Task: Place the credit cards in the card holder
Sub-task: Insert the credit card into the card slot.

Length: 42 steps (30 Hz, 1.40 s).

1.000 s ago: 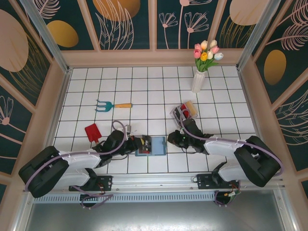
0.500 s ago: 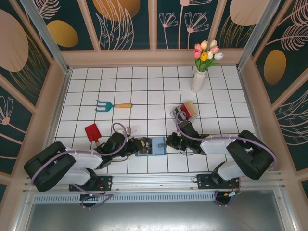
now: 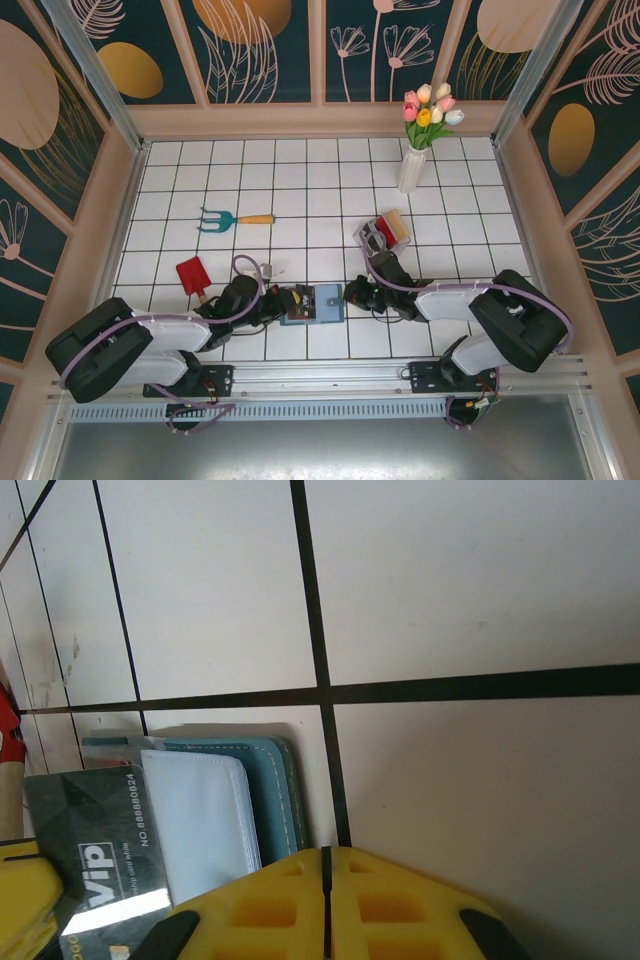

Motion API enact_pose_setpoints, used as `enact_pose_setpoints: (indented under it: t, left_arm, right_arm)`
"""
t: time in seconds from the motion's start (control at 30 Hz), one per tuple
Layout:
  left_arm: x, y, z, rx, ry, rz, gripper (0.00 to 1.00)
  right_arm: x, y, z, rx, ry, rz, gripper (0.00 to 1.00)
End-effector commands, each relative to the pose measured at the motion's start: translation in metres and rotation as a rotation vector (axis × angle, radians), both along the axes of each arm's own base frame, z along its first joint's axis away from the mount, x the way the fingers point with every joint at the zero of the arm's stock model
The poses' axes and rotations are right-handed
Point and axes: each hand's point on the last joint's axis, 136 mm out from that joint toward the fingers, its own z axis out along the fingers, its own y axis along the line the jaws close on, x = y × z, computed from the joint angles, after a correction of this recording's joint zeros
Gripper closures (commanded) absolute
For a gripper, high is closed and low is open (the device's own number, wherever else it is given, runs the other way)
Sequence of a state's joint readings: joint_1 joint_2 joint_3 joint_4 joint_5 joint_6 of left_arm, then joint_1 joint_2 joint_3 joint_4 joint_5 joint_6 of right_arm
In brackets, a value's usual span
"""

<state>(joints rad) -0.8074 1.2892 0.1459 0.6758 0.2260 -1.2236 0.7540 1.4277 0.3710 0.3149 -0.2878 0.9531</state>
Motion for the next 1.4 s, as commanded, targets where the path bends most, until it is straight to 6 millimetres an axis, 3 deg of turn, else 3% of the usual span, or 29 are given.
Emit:
enact_pose_setpoints:
  t: [0.0, 0.47, 0.97, 1.2, 1.37]
  left_arm:
    - [0.000, -0.003, -0.005, 0.034, -0.003, -0.015, 1.00]
    - [-0.005, -0.022, -0.019, 0.055, 0.040, -0.070, 1.00]
    - [0.000, -0.041, -0.003, 0.015, 0.029, -0.112, 1.00]
    - [-0.007, -0.057, -0.013, 0.014, 0.066, -0.113, 1.00]
    - [-0.007, -0.063, -0.013, -0.011, 0.080, -0.085, 0.94]
  right_arm:
    - [-0.008, -0.005, -0.014, -0.057, 0.044, -0.002, 0.91]
    - [-0.008, -0.003, -0.014, -0.053, 0.050, 0.004, 0.91]
    - [-0.009, 0.003, -0.013, -0.031, 0.054, 0.018, 0.91]
    - [-0.013, 0.000, -0.014, -0.030, 0.062, 0.012, 0.92]
    - [-0.016, -0.002, -0.015, -0.034, 0.069, 0.006, 0.92]
